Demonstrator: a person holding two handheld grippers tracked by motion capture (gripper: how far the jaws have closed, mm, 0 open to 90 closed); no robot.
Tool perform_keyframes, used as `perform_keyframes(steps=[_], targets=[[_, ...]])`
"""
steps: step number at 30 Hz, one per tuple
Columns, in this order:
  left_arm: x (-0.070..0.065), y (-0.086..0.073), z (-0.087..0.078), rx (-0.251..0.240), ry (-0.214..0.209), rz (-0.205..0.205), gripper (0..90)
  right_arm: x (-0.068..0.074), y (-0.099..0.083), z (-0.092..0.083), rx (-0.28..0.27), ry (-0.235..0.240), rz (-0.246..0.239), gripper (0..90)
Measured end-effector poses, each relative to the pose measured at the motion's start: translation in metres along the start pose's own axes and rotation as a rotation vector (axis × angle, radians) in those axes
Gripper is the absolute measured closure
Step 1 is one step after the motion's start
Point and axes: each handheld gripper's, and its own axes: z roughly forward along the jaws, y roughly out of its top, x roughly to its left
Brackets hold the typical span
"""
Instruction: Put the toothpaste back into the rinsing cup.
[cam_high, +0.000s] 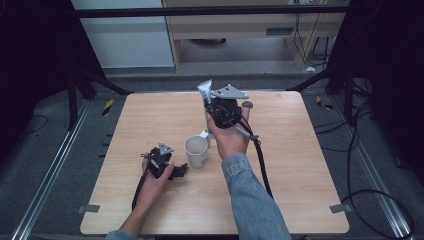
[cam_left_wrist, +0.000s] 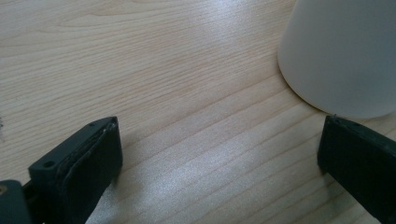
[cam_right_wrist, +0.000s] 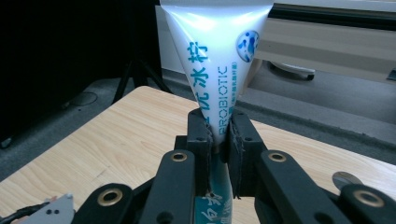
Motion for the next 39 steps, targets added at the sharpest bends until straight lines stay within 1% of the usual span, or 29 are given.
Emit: perform_keyframes(steps=[8, 13, 15, 19, 22, 24, 27, 32, 39], targets=[[0.000, 0.000, 0.000, 0.000, 0.000, 0.000, 0.0, 0.011, -0.002, 0.003, -0.009, 0.031, 0.002, 80.5], [0.000, 0.000, 0.000, 0.003, -0.001, 0.000, 0.0, 0.019, -0.007, 0.007, -0.003, 0.046, -0.017, 80.5], [0.000, 0.000, 0.000, 0.003, -0.001, 0.000, 0.0, 0.022, -0.009, 0.008, -0.001, 0.055, -0.011, 80.5], [0.000, 0.000, 0.000, 0.003, -0.001, 0.000, 0.0, 0.028, -0.015, 0.013, 0.003, 0.068, -0.021, 80.5], [0.000, 0.000, 0.000, 0.003, -0.002, 0.000, 0.0, 0.029, -0.019, 0.015, 0.011, 0.067, -0.022, 80.5], [0.000, 0.000, 0.000, 0.003, -0.002, 0.000, 0.0, 0.030, -0.023, 0.018, 0.014, 0.073, -0.006, 80.5], [0.000, 0.000, 0.000, 0.003, -0.002, 0.001, 0.0, 0.031, -0.028, 0.021, 0.019, 0.079, 0.002, 80.5], [0.000, 0.000, 0.000, 0.000, -0.002, -0.002, 0.0, 0.033, -0.035, 0.024, 0.024, 0.081, -0.003, 80.5], [0.000, 0.000, 0.000, 0.000, -0.002, -0.002, 0.0, 0.033, -0.047, 0.029, 0.039, 0.080, 0.015, 80.5]])
